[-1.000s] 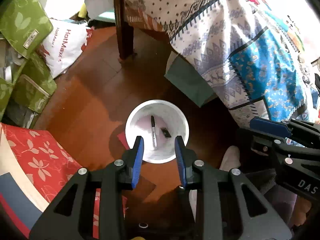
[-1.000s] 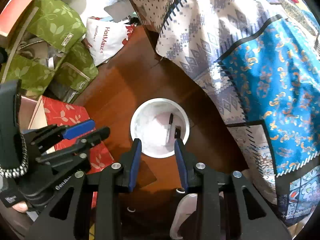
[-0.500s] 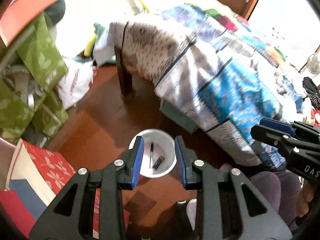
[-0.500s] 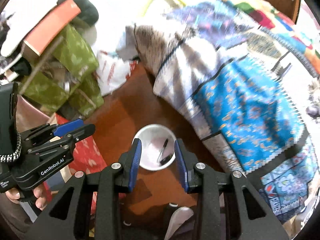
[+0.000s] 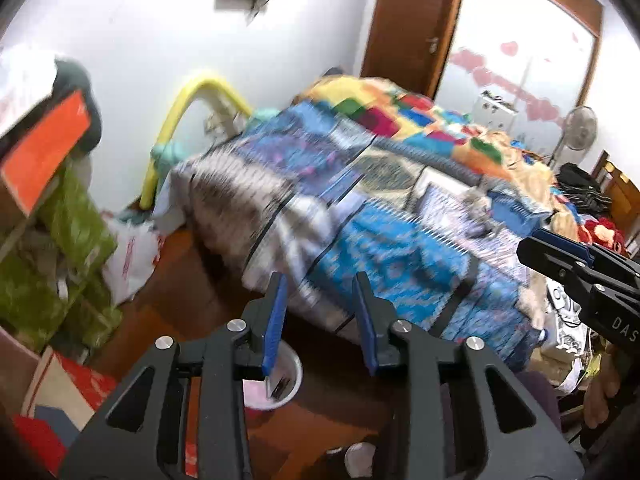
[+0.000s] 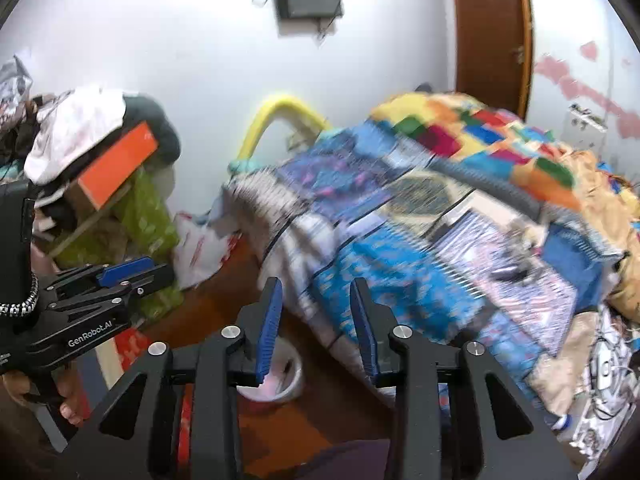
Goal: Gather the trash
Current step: 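Move both open grippers back over the bed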
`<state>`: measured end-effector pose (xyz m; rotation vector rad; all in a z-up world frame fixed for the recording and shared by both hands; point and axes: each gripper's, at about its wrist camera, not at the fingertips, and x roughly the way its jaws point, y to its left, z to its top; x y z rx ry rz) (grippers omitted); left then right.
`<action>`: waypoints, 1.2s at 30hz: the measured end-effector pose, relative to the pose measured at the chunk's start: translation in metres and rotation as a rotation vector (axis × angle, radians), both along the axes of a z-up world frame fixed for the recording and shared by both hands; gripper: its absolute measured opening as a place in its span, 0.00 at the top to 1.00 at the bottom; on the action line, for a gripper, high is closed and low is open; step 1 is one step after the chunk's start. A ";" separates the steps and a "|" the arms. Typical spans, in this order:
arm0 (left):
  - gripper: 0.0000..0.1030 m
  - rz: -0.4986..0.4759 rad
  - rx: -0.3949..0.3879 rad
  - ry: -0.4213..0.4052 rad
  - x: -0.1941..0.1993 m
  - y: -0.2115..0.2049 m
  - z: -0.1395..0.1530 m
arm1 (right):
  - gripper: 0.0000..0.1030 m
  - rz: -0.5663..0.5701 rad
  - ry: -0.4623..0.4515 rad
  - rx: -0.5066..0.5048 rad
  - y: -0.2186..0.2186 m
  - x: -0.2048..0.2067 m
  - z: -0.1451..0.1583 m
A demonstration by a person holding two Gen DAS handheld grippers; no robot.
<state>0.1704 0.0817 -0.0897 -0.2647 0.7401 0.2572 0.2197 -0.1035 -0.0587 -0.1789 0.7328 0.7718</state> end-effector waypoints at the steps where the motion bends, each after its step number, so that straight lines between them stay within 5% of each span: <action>1: 0.67 -0.018 0.015 -0.019 0.003 -0.011 0.009 | 0.64 -0.022 -0.024 0.011 -0.012 0.001 0.008; 11: 0.43 -0.138 0.059 -0.125 0.043 -0.089 0.052 | 0.43 -0.182 -0.138 0.077 -0.095 0.020 0.047; 18: 0.35 -0.216 0.044 -0.128 0.090 -0.133 0.058 | 0.42 -0.289 -0.160 0.077 -0.142 0.046 0.052; 25: 0.35 -0.284 0.016 -0.070 0.152 -0.166 0.039 | 0.42 -0.377 -0.115 0.055 -0.181 0.084 0.034; 36: 0.35 -0.363 -0.037 0.096 0.254 -0.193 -0.033 | 0.42 -0.463 0.039 -0.016 -0.217 0.156 -0.029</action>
